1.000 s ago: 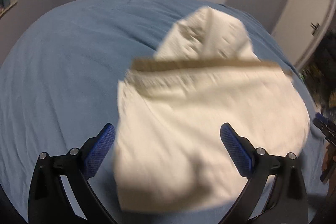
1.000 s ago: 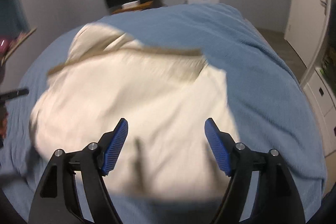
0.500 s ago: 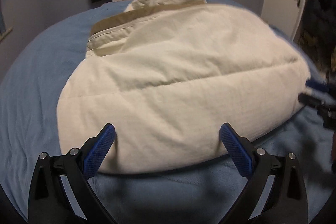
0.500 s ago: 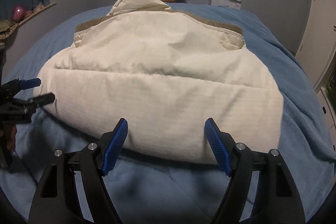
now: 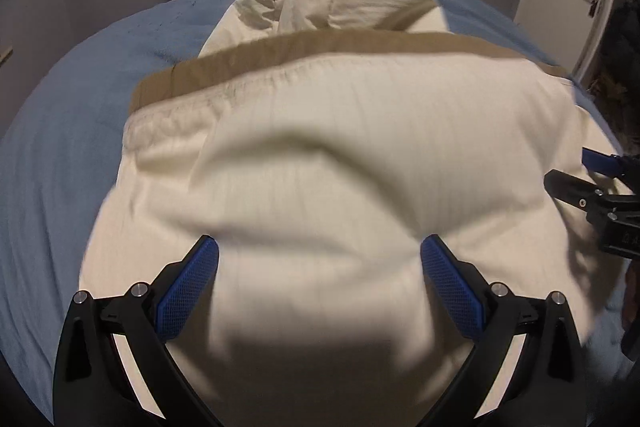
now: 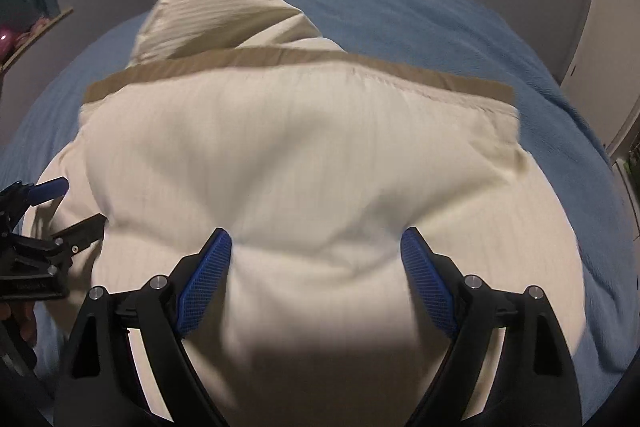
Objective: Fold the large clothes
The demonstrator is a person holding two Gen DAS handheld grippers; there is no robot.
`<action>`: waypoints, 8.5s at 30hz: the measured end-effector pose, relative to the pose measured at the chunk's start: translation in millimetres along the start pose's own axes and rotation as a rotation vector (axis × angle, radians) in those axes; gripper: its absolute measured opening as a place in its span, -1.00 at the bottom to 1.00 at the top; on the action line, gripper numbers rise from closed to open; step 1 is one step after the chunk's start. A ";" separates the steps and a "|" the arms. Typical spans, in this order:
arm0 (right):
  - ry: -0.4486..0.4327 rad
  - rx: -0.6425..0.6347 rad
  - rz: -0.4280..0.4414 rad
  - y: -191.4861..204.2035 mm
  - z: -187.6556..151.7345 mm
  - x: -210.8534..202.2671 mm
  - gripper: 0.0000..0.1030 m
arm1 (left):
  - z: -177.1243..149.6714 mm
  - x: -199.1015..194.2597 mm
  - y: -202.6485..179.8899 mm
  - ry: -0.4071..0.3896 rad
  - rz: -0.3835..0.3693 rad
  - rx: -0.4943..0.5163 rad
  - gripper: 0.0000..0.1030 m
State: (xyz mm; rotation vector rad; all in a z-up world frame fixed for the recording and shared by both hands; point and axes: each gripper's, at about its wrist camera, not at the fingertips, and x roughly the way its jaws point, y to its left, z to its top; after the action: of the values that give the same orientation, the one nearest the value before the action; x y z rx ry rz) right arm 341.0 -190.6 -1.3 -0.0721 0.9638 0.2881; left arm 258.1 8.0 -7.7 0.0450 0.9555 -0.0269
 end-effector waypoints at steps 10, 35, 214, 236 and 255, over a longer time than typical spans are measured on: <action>0.144 0.080 0.006 -10.9 59.3 63.2 0.66 | 70.3 54.0 28.8 0.120 0.068 -0.064 0.90; 0.235 0.066 -0.023 -19.6 62.7 122.1 0.88 | 61.9 107.4 27.4 0.205 0.029 -0.063 0.91; -0.301 0.013 0.330 -136.5 -103.9 -213.6 -0.85 | -27.0 -117.4 140.8 -0.292 -0.472 0.118 -0.81; 0.055 0.236 0.255 -175.9 -116.6 -20.2 -0.52 | -31.2 58.5 153.2 0.031 -0.435 -0.046 -0.48; -0.031 -0.059 -0.074 -17.2 -202.5 -174.2 0.85 | -110.7 -85.2 27.7 0.039 -0.109 0.056 0.87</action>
State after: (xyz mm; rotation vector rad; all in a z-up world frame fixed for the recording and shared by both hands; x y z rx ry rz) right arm 90.6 -281.6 24.4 -0.1568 0.9200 0.2493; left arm 119.9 41.5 -1.2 0.0452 0.9957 -0.1542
